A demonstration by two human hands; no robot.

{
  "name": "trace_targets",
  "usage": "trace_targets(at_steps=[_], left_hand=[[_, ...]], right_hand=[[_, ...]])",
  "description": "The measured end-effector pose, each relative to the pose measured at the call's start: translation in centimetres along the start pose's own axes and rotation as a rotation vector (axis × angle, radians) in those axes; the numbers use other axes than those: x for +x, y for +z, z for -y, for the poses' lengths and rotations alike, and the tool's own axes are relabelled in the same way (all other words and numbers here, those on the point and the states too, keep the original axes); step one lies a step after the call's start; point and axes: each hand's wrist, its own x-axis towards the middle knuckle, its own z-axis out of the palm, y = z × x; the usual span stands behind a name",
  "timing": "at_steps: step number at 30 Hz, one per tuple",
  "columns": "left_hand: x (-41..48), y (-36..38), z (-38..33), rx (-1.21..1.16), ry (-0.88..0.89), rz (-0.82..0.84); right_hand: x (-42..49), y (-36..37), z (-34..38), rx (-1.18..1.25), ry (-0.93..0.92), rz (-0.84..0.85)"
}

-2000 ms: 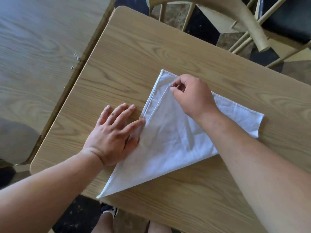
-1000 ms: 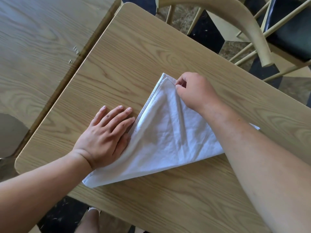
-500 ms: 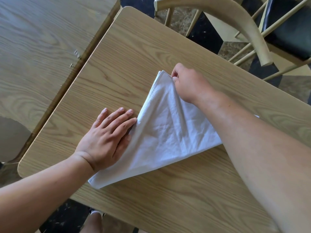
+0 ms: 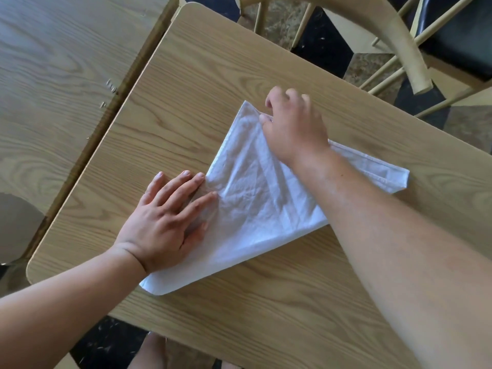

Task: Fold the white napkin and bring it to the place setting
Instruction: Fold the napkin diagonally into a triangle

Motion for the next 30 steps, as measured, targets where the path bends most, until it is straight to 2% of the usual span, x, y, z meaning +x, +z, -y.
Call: trace_targets(at_steps=[2,3,8,14,19,25,30], left_hand=[[0.0,0.0,-0.1,0.014,-0.009,-0.005],[0.0,0.0,-0.1,0.018,-0.012,-0.009],[0.2,-0.2,-0.3,0.015,-0.016,-0.015],[0.2,-0.5,0.1,0.026,-0.035,-0.023],[0.1,-0.1,-0.4,0.032,-0.026,-0.027],[0.4,0.1,-0.8,0.031,-0.020,-0.018],[0.4,0.2,-0.6,0.038,-0.017,-0.016]], right_hand=[[-2.8,1.1,0.9,0.070,-0.062,-0.180],[-4.5,1.7,1.4,0.128,-0.101,-0.196],[-12.9,5.3,2.9,0.189,-0.290,-0.023],[-14.6,7.4,1.6,0.027,-0.371,0.124],[-13.4,6.4,-3.5,-0.107,-0.198,0.162],[-11.8,3.4,-13.7,-0.164,-0.004,0.129],[-10.0,1.6,-18.1,-0.126,0.153,0.092]])
